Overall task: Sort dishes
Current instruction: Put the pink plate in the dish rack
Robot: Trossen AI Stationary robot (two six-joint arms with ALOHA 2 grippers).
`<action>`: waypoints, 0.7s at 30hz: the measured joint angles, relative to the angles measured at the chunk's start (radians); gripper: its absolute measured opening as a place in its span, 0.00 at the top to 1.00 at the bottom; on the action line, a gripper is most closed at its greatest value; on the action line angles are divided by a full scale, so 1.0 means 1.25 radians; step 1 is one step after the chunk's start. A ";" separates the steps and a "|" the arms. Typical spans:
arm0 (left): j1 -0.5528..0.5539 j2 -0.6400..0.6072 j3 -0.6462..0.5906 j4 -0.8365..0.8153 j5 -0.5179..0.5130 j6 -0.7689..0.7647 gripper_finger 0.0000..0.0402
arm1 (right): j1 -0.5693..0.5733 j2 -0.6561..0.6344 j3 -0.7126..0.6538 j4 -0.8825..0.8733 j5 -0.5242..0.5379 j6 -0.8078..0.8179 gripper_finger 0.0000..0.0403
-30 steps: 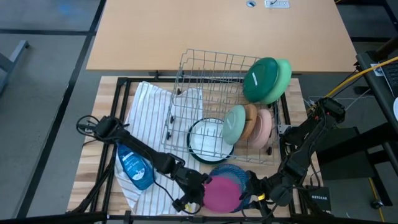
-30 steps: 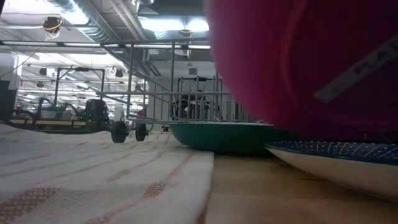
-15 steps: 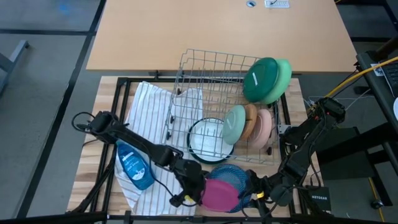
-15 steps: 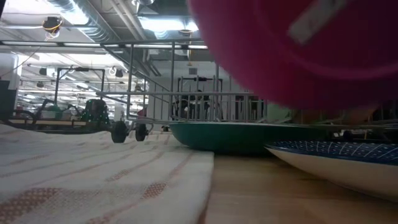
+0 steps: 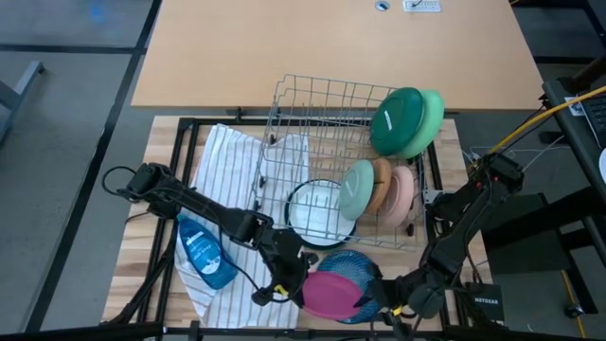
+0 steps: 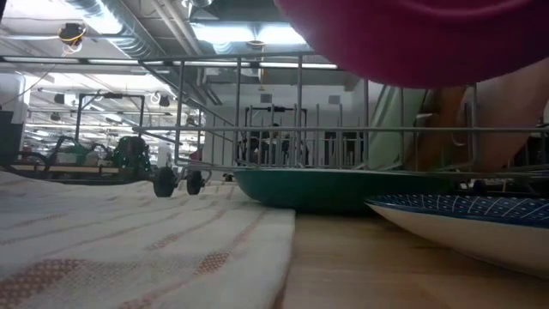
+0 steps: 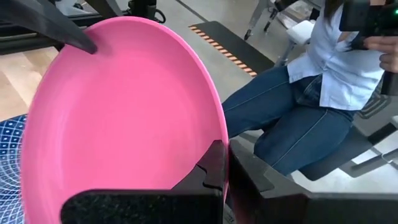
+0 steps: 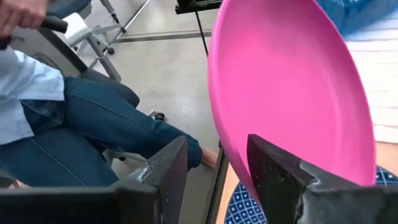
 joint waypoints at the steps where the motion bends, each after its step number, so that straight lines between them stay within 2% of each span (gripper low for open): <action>1: 0.002 0.000 0.000 0.000 0.000 0.000 1.00 | 0.000 0.004 0.000 0.002 0.000 -0.010 0.58; 12: 0.011 0.000 0.000 -0.004 0.013 0.004 1.00 | -0.058 0.067 0.000 0.012 -0.004 -0.014 0.60; 15: 0.010 0.000 0.000 -0.012 0.013 0.004 1.00 | -0.070 0.071 0.000 0.013 -0.008 -0.016 0.68; 21: 0.021 0.000 -0.002 -0.026 0.018 0.004 0.98 | -0.075 0.071 0.000 0.061 -0.040 -0.036 0.89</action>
